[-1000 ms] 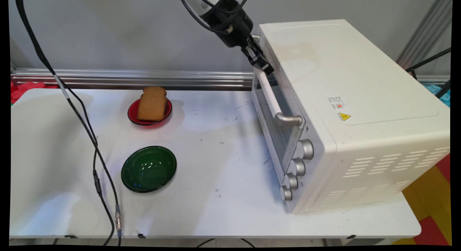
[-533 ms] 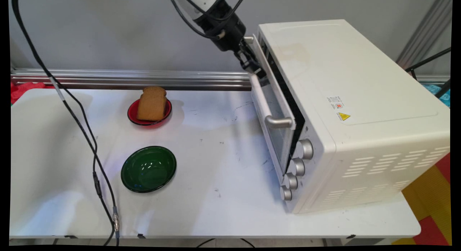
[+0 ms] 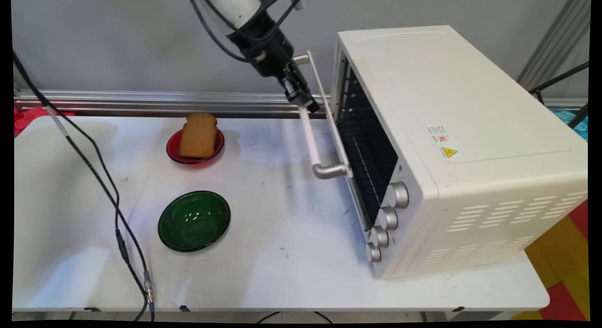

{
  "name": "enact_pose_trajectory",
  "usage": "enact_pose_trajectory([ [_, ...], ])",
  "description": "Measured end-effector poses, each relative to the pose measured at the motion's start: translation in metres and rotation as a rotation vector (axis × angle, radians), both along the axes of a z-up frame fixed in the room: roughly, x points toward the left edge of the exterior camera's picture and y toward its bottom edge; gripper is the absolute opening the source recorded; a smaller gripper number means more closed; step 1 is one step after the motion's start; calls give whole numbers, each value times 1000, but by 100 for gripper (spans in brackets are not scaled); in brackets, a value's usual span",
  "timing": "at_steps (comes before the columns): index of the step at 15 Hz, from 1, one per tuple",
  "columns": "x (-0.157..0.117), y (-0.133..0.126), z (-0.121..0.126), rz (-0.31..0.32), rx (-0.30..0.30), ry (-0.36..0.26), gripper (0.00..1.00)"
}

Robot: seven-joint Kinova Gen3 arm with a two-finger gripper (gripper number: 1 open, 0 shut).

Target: Open the oven

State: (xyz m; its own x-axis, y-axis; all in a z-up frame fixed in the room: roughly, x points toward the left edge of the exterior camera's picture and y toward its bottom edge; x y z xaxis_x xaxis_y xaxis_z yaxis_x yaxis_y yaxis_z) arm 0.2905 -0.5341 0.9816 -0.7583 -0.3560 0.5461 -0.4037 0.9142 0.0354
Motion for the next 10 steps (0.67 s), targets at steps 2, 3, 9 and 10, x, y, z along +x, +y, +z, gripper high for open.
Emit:
enact_pose_trajectory([
  [2,8,2,-6,5,4,-3,0],
  [3,12,3,-9,7,4,-3,0],
  [9,42,10,-35,-4,0,-5,0],
  [10,47,11,-42,-11,-2,-3,0],
])
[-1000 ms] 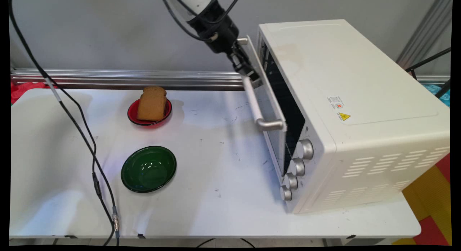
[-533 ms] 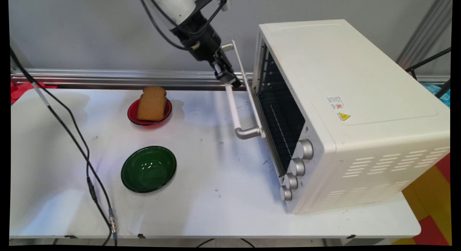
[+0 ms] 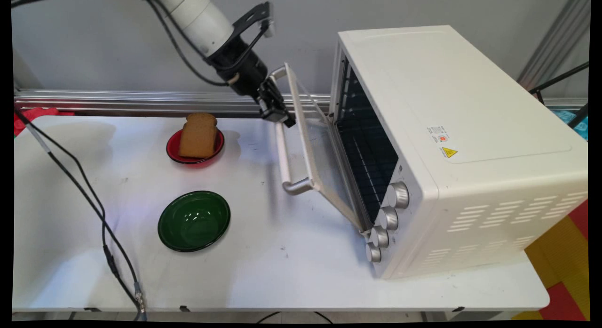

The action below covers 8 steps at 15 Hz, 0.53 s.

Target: Open the oven

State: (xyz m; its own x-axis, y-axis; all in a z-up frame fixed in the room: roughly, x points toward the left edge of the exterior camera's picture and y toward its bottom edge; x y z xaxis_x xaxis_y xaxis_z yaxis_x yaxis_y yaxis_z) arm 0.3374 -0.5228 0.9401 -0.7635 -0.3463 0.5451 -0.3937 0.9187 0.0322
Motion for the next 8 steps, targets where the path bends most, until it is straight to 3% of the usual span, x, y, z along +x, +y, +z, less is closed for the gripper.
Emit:
enact_pose_trajectory([
  [8,33,19,-44,-45,-16,10,0],
])
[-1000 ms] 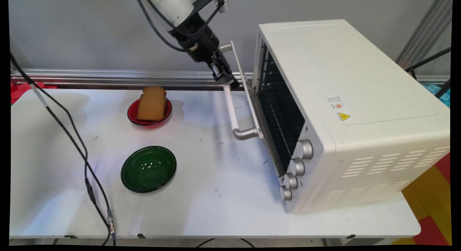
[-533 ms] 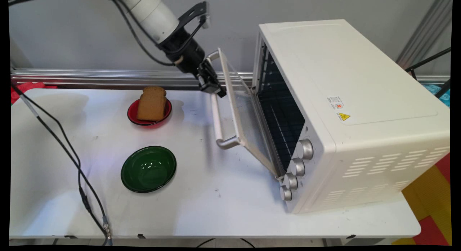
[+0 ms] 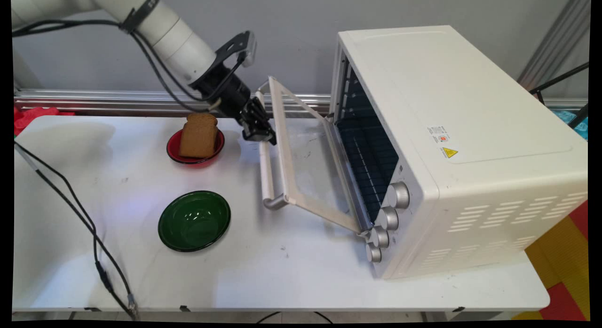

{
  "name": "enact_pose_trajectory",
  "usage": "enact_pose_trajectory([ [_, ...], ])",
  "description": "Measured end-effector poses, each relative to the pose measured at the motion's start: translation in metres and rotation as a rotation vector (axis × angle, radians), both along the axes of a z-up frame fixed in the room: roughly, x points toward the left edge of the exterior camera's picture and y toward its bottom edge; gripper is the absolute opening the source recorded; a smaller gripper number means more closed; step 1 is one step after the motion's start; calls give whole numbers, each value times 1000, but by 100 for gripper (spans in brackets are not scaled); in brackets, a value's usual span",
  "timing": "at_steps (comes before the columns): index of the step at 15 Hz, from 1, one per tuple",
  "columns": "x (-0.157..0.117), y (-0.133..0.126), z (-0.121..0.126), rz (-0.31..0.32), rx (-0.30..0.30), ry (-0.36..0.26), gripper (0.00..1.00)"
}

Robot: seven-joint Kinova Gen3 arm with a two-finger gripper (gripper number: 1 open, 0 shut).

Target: Open the oven

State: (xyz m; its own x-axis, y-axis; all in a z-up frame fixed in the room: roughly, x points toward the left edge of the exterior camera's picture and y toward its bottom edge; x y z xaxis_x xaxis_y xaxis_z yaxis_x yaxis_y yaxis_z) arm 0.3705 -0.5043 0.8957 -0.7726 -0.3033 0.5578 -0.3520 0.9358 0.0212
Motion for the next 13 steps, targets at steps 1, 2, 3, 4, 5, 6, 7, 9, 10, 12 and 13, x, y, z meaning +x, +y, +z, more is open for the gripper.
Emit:
enact_pose_trajectory([
  [1,3,2,-6,-5,-2,2,0],
  [2,6,4,-12,-10,-3,4,0],
  [3,8,6,-16,-14,-5,5,0],
  [4,10,7,-19,-16,-6,6,0],
  [5,13,8,-24,-20,-8,6,0],
  [6,15,9,-28,-23,-10,6,0],
  [7,19,11,-33,-27,-11,4,0],
  [9,24,13,-40,-32,-13,0,0],
  [10,27,14,-43,-34,-13,-2,0],
  [12,33,17,-48,-35,-14,-7,0],
  [13,36,19,-52,-34,-15,-10,0],
])
